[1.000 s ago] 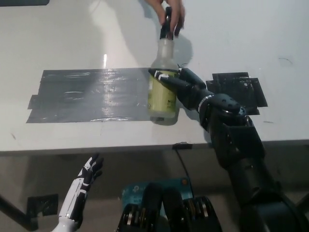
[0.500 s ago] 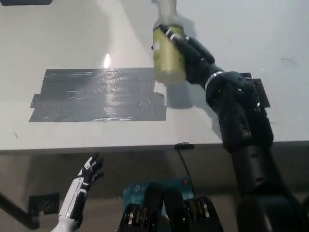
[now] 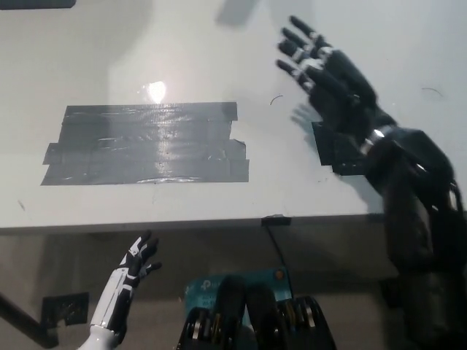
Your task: A spray bottle is kept on the black marked spot on the table infront of the robot and the robot extends its right arm to pick it up and hands it to a person
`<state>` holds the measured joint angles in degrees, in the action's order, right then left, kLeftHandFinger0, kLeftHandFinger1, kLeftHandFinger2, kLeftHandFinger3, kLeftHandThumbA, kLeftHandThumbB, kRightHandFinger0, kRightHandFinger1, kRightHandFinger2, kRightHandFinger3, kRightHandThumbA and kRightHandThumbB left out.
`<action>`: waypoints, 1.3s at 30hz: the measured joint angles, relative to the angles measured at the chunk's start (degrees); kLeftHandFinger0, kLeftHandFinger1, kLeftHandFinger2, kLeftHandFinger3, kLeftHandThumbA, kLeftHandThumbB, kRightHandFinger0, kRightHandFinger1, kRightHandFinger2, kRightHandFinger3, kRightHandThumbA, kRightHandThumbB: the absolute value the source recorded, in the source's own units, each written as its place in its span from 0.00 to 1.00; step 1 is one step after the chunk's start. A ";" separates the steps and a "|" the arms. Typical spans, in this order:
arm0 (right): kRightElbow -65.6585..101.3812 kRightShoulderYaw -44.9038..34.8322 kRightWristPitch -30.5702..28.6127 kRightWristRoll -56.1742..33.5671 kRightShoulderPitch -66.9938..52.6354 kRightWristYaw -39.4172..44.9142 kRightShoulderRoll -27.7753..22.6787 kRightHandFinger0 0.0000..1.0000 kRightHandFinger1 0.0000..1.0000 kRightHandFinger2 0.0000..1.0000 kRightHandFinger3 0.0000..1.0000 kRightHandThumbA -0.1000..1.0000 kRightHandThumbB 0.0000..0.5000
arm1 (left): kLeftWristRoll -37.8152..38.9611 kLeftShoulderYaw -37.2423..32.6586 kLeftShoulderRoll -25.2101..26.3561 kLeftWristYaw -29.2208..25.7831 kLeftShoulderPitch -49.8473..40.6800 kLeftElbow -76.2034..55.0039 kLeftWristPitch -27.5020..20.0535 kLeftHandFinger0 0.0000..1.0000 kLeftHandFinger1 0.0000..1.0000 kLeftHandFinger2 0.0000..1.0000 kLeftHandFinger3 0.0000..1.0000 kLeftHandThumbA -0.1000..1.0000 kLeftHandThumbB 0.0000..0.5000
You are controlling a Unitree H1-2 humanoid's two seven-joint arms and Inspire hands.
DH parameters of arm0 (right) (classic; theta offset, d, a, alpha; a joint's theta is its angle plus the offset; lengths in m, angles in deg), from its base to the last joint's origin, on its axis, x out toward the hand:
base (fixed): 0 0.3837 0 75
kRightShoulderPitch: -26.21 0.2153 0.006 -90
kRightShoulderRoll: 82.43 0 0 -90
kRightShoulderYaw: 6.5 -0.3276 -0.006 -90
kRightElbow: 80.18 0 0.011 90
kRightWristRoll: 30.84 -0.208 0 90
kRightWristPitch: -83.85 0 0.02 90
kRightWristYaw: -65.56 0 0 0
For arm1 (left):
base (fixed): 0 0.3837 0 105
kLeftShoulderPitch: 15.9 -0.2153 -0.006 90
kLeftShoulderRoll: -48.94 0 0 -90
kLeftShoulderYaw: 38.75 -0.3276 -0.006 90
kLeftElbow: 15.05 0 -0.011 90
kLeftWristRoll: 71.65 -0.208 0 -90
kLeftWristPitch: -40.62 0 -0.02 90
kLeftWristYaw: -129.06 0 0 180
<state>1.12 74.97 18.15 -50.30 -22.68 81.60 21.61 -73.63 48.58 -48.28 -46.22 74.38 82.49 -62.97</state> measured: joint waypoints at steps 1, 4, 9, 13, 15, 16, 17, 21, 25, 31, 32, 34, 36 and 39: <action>2.72 0.10 0.10 0.00 -1.74 0.00 -0.67 1.00 1.00 1.00 1.00 0.71 0.93 | 0.00 0.00 0.00 0.00 0.00 0.03 0.00 0.90 1.00 1.00 1.00 1.00 0.68; 8.19 0.32 0.22 -0.02 -5.66 0.05 -1.99 1.00 1.00 1.00 1.00 0.79 1.00 | 0.00 0.01 0.00 0.00 -0.02 0.13 0.01 0.94 1.00 1.00 1.00 1.00 0.69; 17.73 0.85 0.23 0.17 -14.76 0.07 -3.91 1.00 1.00 1.00 1.00 0.82 0.91 | 0.01 0.00 -0.03 0.00 -0.06 0.51 0.01 0.98 1.00 1.00 1.00 1.00 0.69; 25.50 1.86 -0.35 0.23 -23.44 0.29 -4.52 1.00 1.00 1.00 1.00 0.83 0.72 | 0.01 -0.03 -0.06 0.02 -0.14 0.56 0.03 0.99 1.00 1.00 1.00 1.00 0.69; 29.83 3.40 -1.68 0.27 -30.09 0.85 -4.88 1.00 1.00 1.00 1.00 0.85 0.67 | 0.02 -0.05 -0.05 0.02 -0.43 0.51 0.01 1.00 1.00 1.00 1.00 1.00 0.70; 30.95 4.54 -2.94 0.51 -34.15 1.33 -5.16 1.00 1.00 1.00 1.00 0.87 0.69 | 0.03 -0.09 -0.04 0.03 -0.80 0.46 0.01 1.00 1.00 1.00 1.00 1.00 0.68; 30.88 5.22 -3.74 0.77 -36.57 1.65 -5.34 1.00 1.00 1.00 1.00 0.87 0.69 | 0.03 -0.14 -0.05 0.03 -1.11 0.45 0.01 1.00 1.00 1.00 1.00 1.00 0.68; 27.79 7.21 -6.89 2.39 -43.18 2.19 -5.57 1.00 1.00 1.00 1.00 0.94 0.75 | 0.03 -0.34 -0.06 0.04 -2.53 0.45 -0.01 1.00 1.00 1.00 1.00 1.00 0.68; 21.85 8.71 -10.33 4.50 -45.23 2.18 -5.85 1.00 1.00 1.00 1.00 0.95 0.77 | 0.07 -0.68 -0.10 0.09 -3.42 0.44 -0.21 1.00 1.00 1.00 1.00 1.00 0.67; 14.96 11.07 -14.73 7.94 -45.27 2.10 -6.13 1.00 1.00 1.00 1.00 0.95 0.85 | 0.04 -0.89 -0.19 0.09 -4.36 0.46 -0.60 1.00 1.00 1.00 1.00 1.00 0.69; 14.57 11.13 -14.97 8.19 -45.26 2.07 -6.15 1.00 1.00 1.00 1.00 0.93 0.86 | 0.04 -0.89 -0.20 0.09 -4.35 0.47 -0.64 1.00 1.00 1.00 1.00 1.00 0.70; 13.55 11.21 -15.92 8.87 -45.17 2.00 -6.23 1.00 1.00 1.00 1.00 0.93 0.87 | 0.05 -0.89 -0.19 0.09 -4.29 0.50 -0.76 1.00 1.00 1.00 1.00 1.00 0.71; 12.66 11.20 -16.90 9.26 -45.10 1.95 -6.30 1.00 1.00 1.00 1.00 0.92 0.89 | 0.03 -0.89 -0.19 0.08 -4.28 0.50 -0.89 1.00 1.00 1.00 1.00 1.00 0.71; 12.56 11.21 -17.73 9.70 -45.17 1.93 -6.31 1.00 1.00 1.00 1.00 0.93 0.92 | -0.14 -1.01 -0.19 0.07 -4.29 0.51 -0.96 1.00 1.00 1.00 1.00 1.00 0.72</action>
<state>13.68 86.18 0.41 -40.59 -67.85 83.53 15.30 -73.77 47.57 -48.46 -46.15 70.09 83.00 -63.92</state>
